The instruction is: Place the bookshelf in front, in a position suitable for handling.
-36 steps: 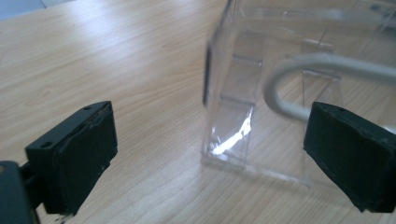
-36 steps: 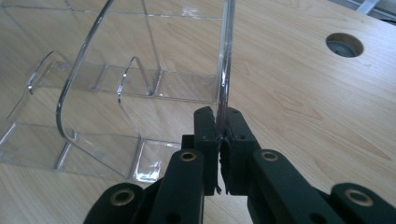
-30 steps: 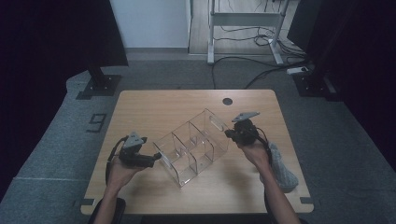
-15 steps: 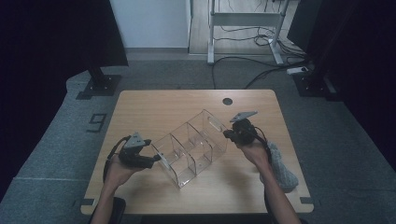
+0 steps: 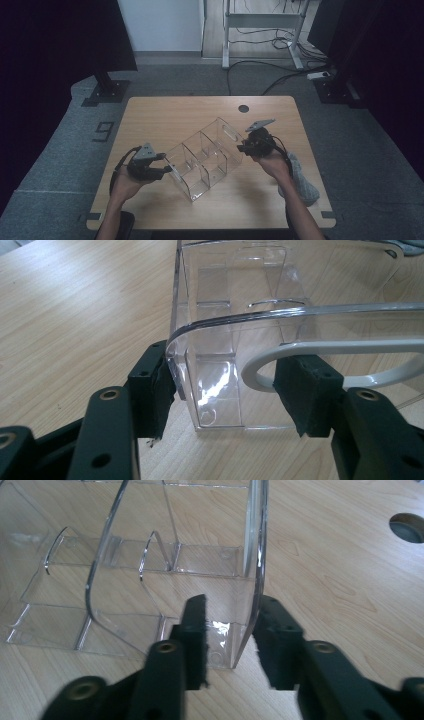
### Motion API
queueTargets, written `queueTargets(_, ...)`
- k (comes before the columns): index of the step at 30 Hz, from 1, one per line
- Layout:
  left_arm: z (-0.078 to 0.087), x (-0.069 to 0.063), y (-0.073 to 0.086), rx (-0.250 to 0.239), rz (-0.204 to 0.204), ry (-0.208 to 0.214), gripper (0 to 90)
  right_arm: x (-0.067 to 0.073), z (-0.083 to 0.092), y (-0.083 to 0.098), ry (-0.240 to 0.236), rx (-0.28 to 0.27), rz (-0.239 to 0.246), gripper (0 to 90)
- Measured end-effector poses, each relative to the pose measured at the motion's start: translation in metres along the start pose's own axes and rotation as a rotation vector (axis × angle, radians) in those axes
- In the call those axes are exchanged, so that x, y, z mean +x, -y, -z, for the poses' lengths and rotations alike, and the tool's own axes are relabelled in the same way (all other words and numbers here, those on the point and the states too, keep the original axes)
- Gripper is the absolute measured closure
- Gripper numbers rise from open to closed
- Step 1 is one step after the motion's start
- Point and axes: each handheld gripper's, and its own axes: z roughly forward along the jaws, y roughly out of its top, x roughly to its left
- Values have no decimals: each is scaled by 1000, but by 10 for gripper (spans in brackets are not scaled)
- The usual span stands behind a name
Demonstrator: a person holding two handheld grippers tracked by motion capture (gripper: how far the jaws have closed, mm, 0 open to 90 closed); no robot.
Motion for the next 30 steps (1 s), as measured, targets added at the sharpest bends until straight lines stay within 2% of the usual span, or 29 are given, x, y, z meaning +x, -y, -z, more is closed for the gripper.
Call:
queueTargets(1, 0, 0, 0, -2, 2, -1, 417, 0, 2, 0, -5, -2, -2, 549)
queueTargets(2, 0, 0, 0, -2, 2, -1, 418, 0, 2, 0, -5, -2, -2, 549)
queueTargets(3, 0, 0, 1, -6, 6, -2, 419, 0, 8, 3, 2, -1, -17, 461)
queueTargets(5, 0, 0, 1, -7, 9, -4, 421, -1, 13, 5, 7, -7, -20, 405)
queueTargets(6, 0, 0, 1, -7, 9, -4, 423, -1, 13, 5, 7, -7, -20, 405)
queueTargets(7, 0, 0, 2, -12, 12, -3, 425, -3, 20, 8, 11, 6, -19, 342)
queueTargets(8, 0, 0, 2, -12, 12, -3, 427, -3, 20, 8, 11, 6, -19, 342)
queueTargets(9, 1, 0, 2, -15, 14, -5, 430, -4, 27, 13, 35, 14, -10, 290)
queueTargets(12, 1, 0, 3, -17, 19, -6, 436, -5, 31, 17, 39, 18, -16, 275)
queueTargets(13, 2, 0, 4, -21, 23, -6, 441, -7, 38, 24, 55, 23, -20, 253)
queueTargets(20, 4, -1, 5, -21, 34, -10, 452, -15, 57, 42, 104, 29, -42, 224)
queueTargets(21, 5, -1, 6, -24, 36, -15, 467, -19, 65, 50, 123, 27, -58, 219)
queueTargets(23, 7, -1, 6, -17, 31, -25, 479, -20, 68, 53, 124, 28, -64, 216)
queueTargets(24, 8, -2, 7, -14, 24, -34, 516, -23, 72, 57, 134, 25, -76, 215)
queueTargets(30, 6, -3, 6, -25, 27, -49, 500, -33, 88, 78, 181, 34, -110, 186)
